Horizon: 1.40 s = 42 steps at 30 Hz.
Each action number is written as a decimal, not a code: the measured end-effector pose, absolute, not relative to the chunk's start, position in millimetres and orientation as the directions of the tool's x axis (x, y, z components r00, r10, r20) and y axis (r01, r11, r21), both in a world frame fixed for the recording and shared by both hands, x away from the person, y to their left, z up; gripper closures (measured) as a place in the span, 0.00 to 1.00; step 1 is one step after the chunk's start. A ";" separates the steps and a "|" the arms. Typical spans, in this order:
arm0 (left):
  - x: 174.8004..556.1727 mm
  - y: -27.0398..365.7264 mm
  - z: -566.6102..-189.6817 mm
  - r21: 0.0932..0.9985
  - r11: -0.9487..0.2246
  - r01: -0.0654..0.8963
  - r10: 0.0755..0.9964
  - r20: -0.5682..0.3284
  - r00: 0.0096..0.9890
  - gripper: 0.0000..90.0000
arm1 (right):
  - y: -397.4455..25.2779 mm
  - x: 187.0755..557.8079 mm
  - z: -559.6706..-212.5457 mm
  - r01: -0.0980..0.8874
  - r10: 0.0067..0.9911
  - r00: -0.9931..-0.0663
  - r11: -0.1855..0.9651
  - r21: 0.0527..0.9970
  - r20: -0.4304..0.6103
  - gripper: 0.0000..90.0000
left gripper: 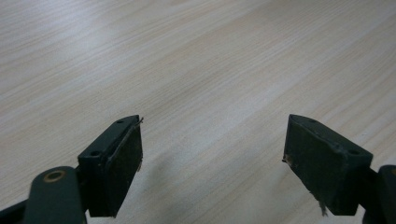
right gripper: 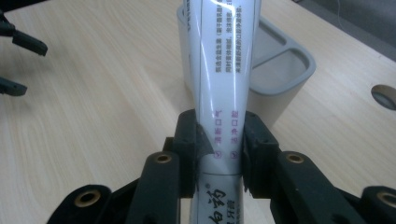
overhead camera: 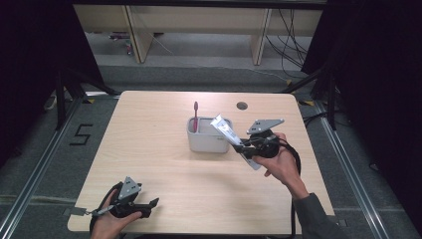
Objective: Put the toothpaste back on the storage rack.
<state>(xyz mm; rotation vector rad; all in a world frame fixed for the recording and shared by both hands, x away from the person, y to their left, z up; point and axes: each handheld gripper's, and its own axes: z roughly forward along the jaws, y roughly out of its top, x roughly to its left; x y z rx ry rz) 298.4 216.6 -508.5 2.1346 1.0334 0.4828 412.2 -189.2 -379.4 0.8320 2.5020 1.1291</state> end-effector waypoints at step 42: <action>297.4 213.7 -509.6 0.746 -0.398 0.533 0.801 -0.001 0.599 0.21 | -149.4 464.1 -357.8 0.339 0.618 -0.780 0.288 0.896 0.097 0.79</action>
